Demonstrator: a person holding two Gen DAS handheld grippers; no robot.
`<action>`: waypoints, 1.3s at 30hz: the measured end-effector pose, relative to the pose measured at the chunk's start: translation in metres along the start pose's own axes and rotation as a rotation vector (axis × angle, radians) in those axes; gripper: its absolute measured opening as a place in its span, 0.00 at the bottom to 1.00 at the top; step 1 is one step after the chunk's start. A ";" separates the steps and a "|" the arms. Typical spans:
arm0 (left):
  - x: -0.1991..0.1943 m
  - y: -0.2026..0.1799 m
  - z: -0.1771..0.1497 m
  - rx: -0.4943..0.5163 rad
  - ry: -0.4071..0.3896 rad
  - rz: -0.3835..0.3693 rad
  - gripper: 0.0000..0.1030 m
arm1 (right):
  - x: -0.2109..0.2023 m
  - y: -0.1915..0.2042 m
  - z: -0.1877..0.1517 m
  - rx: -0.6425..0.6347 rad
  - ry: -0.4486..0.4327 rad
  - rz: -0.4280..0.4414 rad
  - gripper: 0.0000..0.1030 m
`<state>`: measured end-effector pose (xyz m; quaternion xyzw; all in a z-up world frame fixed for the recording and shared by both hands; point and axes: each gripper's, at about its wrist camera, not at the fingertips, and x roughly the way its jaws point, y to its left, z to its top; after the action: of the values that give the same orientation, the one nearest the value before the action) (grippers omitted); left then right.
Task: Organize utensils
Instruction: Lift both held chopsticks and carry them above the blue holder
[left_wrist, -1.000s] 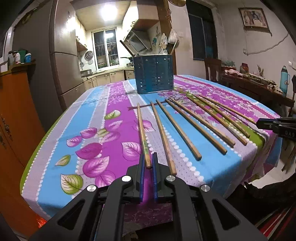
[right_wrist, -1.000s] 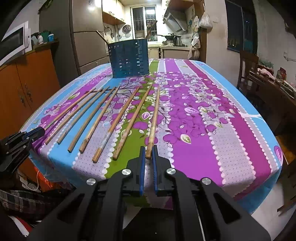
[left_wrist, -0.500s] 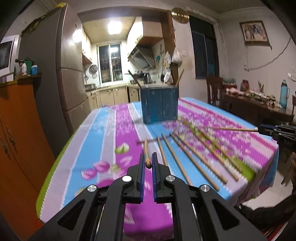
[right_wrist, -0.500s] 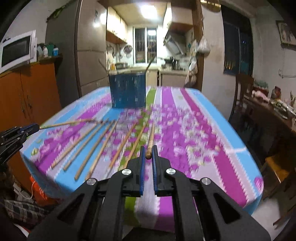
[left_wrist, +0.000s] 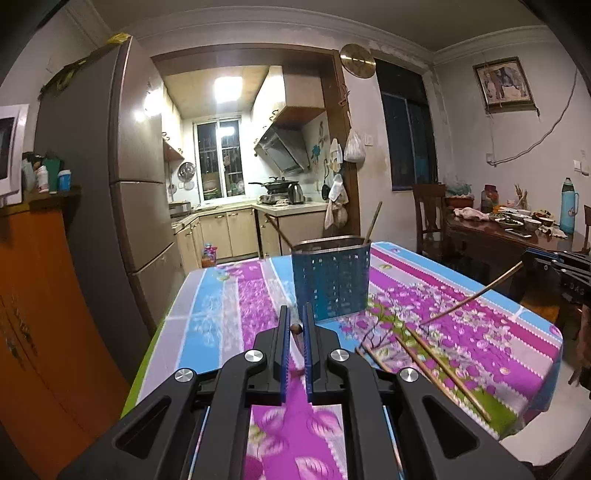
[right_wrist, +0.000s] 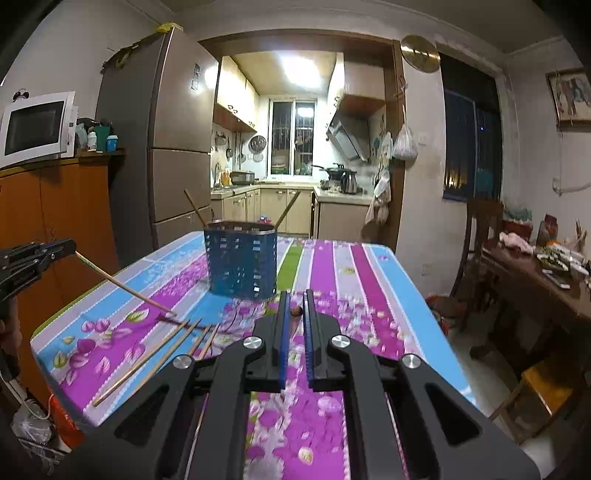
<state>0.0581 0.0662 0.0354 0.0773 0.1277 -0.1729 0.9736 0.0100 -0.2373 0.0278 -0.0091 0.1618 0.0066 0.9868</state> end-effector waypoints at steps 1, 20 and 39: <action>0.003 0.001 0.004 -0.001 -0.002 -0.002 0.08 | 0.001 -0.001 0.003 -0.001 -0.005 0.002 0.05; 0.037 0.008 0.062 0.008 -0.061 -0.070 0.08 | 0.034 -0.017 0.069 -0.008 -0.121 0.045 0.05; 0.027 0.013 0.085 -0.031 -0.073 -0.126 0.08 | 0.017 -0.004 0.096 -0.006 -0.171 0.110 0.05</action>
<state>0.1058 0.0534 0.1103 0.0476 0.0994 -0.2346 0.9658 0.0567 -0.2390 0.1136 -0.0027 0.0770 0.0620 0.9951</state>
